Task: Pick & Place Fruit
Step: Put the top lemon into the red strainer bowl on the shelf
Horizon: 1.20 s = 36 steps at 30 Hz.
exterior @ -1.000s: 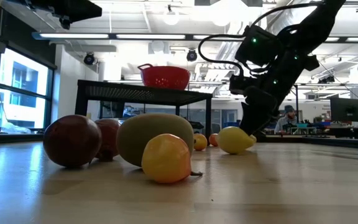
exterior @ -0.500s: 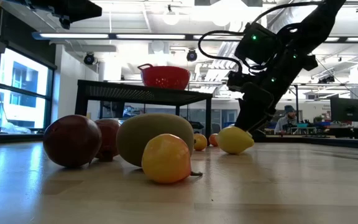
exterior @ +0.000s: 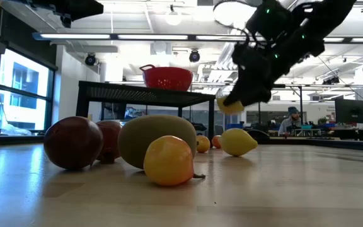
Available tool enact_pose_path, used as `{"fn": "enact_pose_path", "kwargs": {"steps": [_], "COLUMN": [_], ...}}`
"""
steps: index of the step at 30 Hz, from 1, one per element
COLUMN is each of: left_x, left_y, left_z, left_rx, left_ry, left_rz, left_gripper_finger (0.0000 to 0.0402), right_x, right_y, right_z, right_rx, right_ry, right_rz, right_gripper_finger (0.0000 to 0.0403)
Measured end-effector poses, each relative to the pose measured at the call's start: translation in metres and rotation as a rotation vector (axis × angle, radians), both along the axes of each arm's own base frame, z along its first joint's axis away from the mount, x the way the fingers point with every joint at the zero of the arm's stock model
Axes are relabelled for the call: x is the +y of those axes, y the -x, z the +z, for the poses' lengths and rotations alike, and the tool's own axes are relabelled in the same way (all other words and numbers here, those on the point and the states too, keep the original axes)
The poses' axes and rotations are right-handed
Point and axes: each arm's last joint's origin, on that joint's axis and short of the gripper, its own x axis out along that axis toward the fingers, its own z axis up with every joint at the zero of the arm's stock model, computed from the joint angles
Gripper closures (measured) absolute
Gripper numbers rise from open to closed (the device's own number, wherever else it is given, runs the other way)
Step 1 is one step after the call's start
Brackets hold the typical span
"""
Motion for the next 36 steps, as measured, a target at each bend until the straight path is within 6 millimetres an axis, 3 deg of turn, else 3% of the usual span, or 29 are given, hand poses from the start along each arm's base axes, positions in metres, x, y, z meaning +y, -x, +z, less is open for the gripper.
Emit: {"fn": "enact_pose_path", "kwargs": {"steps": [8, 19, 22, 29, 36], "left_x": [0.0, 0.0, 0.0, 0.0, 0.0], "left_y": [0.0, 0.0, 0.0, 0.001, 0.001], "left_z": [0.002, 0.003, 0.003, 0.006, 0.006], "left_rx": [-0.017, -0.03, -0.03, -0.059, -0.057], "left_ry": [-0.006, -0.011, -0.011, -0.021, -0.02], "left_rz": [0.0, 0.0, 0.0, 0.01, 0.01], "left_gripper_finger": [0.0325, 0.0325, 0.0325, 0.0325, 0.0325], "right_x": [-0.013, -0.027, -0.029, -0.047, -0.077], "right_y": [0.006, 0.001, -0.005, -0.042, -0.084], "right_z": [0.037, 0.068, 0.086, 0.122, 0.138], "right_rx": [-0.197, -0.456, -0.477, -0.476, -0.396], "right_ry": [0.15, 0.309, 0.374, 0.452, 0.43], "right_rz": [-0.066, -0.093, -0.118, -0.084, -0.041], "right_gripper_finger": [0.0196, 0.0196, 0.0193, 0.0194, 0.0193]}}
